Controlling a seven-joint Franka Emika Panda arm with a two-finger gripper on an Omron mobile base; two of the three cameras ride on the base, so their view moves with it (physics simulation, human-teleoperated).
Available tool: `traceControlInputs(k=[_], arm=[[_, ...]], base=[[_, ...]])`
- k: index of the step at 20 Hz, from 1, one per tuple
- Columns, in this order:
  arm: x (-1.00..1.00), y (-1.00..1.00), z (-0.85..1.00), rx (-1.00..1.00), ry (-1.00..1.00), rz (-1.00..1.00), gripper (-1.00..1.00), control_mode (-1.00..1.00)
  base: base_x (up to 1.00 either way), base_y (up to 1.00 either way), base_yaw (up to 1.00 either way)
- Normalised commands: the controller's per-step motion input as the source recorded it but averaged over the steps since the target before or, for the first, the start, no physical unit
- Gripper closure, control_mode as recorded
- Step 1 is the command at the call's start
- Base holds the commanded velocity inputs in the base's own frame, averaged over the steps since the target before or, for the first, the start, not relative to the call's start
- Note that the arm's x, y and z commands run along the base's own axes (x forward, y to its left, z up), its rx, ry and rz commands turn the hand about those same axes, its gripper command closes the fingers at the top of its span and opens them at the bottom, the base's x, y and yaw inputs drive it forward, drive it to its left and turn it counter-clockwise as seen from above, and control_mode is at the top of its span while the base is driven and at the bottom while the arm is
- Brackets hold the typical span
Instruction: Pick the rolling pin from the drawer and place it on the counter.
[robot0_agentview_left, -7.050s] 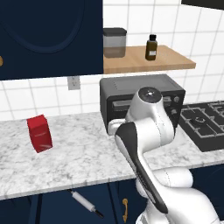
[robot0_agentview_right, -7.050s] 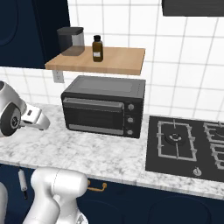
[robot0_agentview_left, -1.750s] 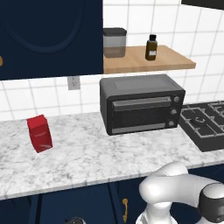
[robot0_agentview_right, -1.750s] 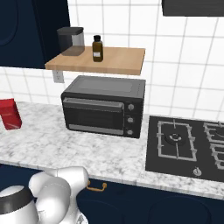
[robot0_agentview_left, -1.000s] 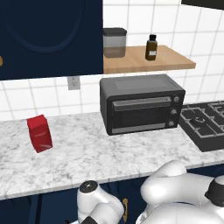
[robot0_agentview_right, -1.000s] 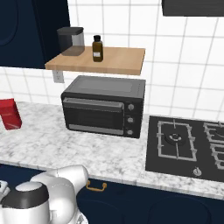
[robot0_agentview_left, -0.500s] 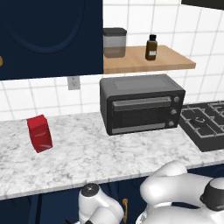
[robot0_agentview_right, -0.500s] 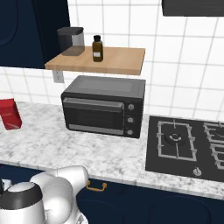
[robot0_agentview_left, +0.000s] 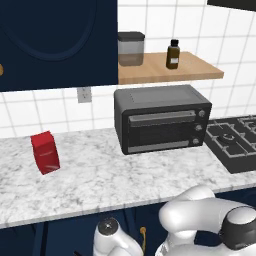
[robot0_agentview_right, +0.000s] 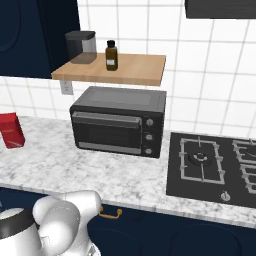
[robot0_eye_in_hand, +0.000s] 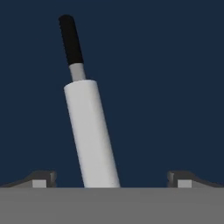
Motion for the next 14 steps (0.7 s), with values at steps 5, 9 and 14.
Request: traceControlInputs(k=[5, 9, 14], arm=[[0.02, 0.05, -0.24, 0.0, -0.01, 0.01, -1.0, -1.0], [0.0, 0.2, -0.19, 0.0, 0.0, 0.0, -1.0, -1.0], [0.0, 0.27, -0.18, 0.0, 0.0, 0.0, -1.0, -1.0]], base=[[0.0, 0.0, 0.0], [0.0, 0.0, 0.0], [0.0, 0.0, 0.0]])
